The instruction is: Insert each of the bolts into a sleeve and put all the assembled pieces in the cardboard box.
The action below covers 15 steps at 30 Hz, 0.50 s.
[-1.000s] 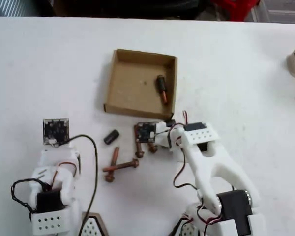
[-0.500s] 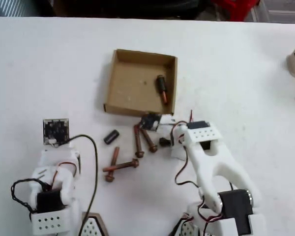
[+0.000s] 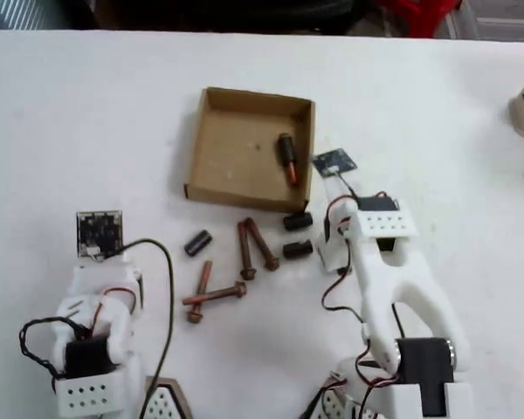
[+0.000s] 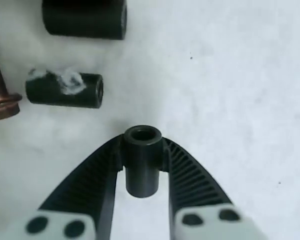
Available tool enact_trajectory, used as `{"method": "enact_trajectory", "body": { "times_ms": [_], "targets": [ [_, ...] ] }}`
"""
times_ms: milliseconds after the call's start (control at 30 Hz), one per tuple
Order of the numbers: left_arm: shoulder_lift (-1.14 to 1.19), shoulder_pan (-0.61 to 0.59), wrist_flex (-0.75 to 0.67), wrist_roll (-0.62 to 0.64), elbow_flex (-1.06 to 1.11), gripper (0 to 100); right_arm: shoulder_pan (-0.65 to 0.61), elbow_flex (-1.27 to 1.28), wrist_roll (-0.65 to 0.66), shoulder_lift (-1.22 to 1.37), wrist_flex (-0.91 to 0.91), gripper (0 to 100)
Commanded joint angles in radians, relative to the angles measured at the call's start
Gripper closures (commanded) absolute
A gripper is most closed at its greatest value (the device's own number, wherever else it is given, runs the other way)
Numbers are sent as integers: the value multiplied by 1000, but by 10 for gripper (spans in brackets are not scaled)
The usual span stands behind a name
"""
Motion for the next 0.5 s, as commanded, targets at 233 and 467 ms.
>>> {"method": "enact_trajectory", "body": {
  "times_ms": [233,467],
  "targets": [
    [-8,-4,-5,-5,-2,978,134,-44,-20,-27,7,982],
    [-5,31,-3,0,-9,979,133,-31,-17,-18,-22,981]
  ]
}}
